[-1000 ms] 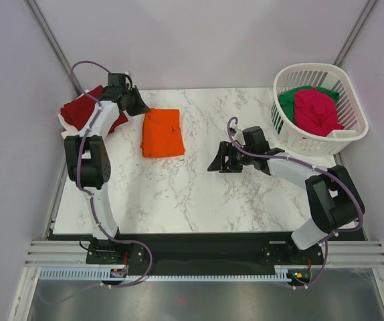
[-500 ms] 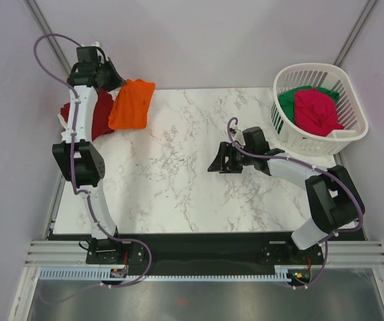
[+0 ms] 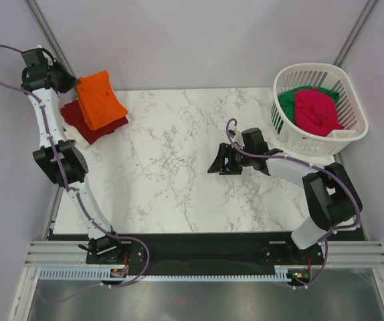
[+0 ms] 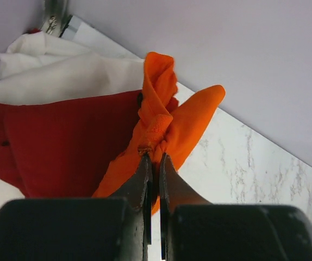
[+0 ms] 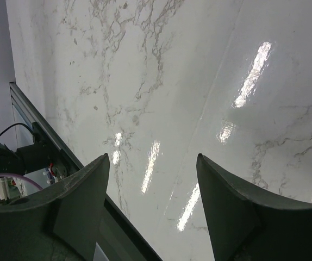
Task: Fold and stack the t-shirts
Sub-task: Neatly place the folded tshirt to the corner
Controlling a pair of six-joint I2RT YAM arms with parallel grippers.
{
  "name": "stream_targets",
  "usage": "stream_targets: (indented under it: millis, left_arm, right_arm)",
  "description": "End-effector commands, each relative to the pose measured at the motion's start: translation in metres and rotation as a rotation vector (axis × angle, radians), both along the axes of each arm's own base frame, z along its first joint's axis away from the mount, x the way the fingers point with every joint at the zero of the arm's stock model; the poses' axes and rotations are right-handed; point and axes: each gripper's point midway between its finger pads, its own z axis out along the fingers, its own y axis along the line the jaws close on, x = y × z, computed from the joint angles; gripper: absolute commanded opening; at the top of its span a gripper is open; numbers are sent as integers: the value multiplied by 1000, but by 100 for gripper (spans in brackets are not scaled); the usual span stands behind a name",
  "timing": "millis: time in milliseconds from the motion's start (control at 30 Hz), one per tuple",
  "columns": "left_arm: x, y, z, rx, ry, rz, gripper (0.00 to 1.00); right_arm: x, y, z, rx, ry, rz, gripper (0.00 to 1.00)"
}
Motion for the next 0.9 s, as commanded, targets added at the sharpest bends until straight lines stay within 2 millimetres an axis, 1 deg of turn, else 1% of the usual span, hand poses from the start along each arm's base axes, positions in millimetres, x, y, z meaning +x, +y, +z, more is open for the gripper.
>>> stream_targets:
  millis: [0,33,67,100,167,233,267,300,367,400,433,500,533,567,600,633,667,700,733,800,833,867]
  left_arm:
    - [-2,31,-16,-42,31,94,3]
    - [-4,44,-20,-45,39,119,4]
    - [-3,53,-34,-43,63,139,4]
    - [-6,65,-40,-37,74,167,4]
    - [-9,82,-62,-35,118,213,6]
    - [-14,100,-76,-42,145,265,7]
    - [-15,110,-90,-41,169,292,7]
    - [-19,120,-94,-37,178,316,8]
    - [-23,132,-106,-26,201,345,11]
    - [-24,137,-117,-27,219,353,12]
    - [-24,140,-123,-24,229,352,24]
    - [-24,144,-132,1,246,345,36]
    - [-24,147,-144,10,268,349,47]
    - [-25,150,-147,19,275,352,49]
    - [-28,155,-152,26,290,364,57]
    - [-32,160,-153,31,295,387,95]
    - [-35,163,-151,28,295,398,100]
    - [-40,167,-150,20,300,422,100]
    - [-45,171,-131,36,277,450,100]
    - [-55,180,-115,53,262,507,100]
    - [-62,180,-86,65,219,532,100]
    - [-67,183,-74,63,199,552,100]
  right_arm:
    - [3,3,-1,11,-28,19,74]
    - [3,4,-1,10,-27,20,74]
    - [2,4,-3,8,-24,23,74]
    - [3,4,-3,8,-20,18,74]
    - [3,4,-6,3,-14,20,73]
    - [3,4,-8,0,-7,20,73]
    - [2,3,-9,-3,-4,21,74]
    - [2,3,-11,-5,0,21,74]
    - [2,4,-12,-8,6,24,73]
    - [2,4,-13,-10,6,25,74]
    - [3,4,-13,-11,5,23,74]
    - [3,4,-15,-14,12,23,73]
    - [3,4,-16,-16,17,23,73]
    - [3,4,-17,-19,22,26,74]
    - [2,4,-16,-18,20,27,74]
    - [2,4,-16,-18,20,27,74]
    - [2,3,-16,-21,21,27,74]
    - [2,4,-14,-19,16,30,74]
    - [2,3,-12,-18,12,29,74]
    - [2,4,-10,-18,7,30,74]
    - [2,4,-9,-17,6,31,74]
    - [1,5,-8,-16,2,34,74]
